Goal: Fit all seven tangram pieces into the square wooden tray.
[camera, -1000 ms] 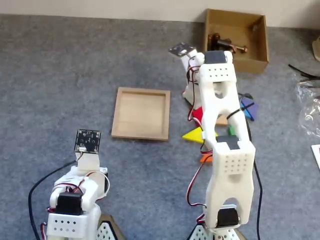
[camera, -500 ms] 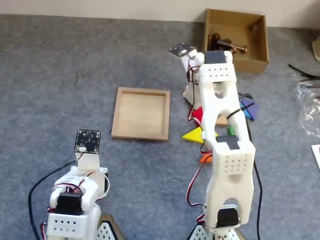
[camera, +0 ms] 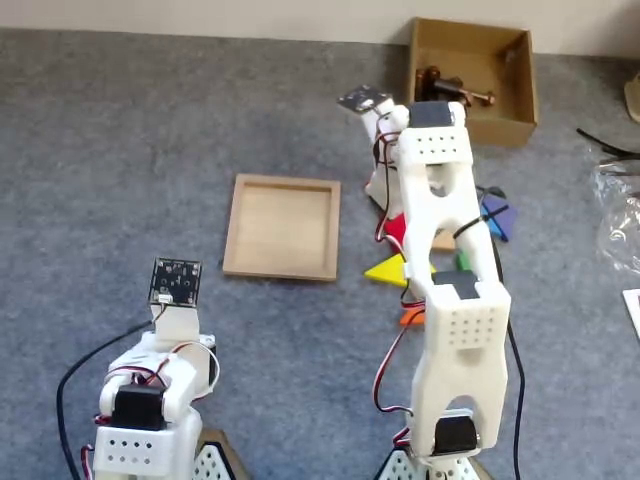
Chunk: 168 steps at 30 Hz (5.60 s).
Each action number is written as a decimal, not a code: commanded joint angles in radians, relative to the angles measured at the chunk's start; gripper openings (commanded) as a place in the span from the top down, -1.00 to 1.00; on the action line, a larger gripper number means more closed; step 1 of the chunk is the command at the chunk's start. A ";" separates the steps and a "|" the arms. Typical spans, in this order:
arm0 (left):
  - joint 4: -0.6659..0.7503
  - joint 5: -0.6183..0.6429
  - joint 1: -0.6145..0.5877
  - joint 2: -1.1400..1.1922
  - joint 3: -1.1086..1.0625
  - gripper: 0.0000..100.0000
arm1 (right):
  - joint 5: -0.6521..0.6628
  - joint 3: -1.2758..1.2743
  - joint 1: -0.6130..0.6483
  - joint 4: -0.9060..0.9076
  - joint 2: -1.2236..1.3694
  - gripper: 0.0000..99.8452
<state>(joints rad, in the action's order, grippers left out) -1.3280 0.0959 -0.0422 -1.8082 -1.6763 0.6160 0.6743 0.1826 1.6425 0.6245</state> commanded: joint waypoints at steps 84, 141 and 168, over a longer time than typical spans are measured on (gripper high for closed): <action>0.003 0.006 0.018 -0.007 -0.019 0.99 | 0.014 0.105 0.007 -0.054 0.148 0.24; 0.003 0.006 0.018 -0.007 -0.019 0.99 | -0.160 0.222 0.039 -0.044 0.329 0.57; 0.003 0.006 0.018 -0.007 -0.019 0.99 | -0.158 0.446 0.045 0.117 0.321 0.77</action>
<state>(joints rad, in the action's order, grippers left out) -1.3280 0.0959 -0.0422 -1.8082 -1.6763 0.4641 1.0441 0.2194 1.7407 0.9651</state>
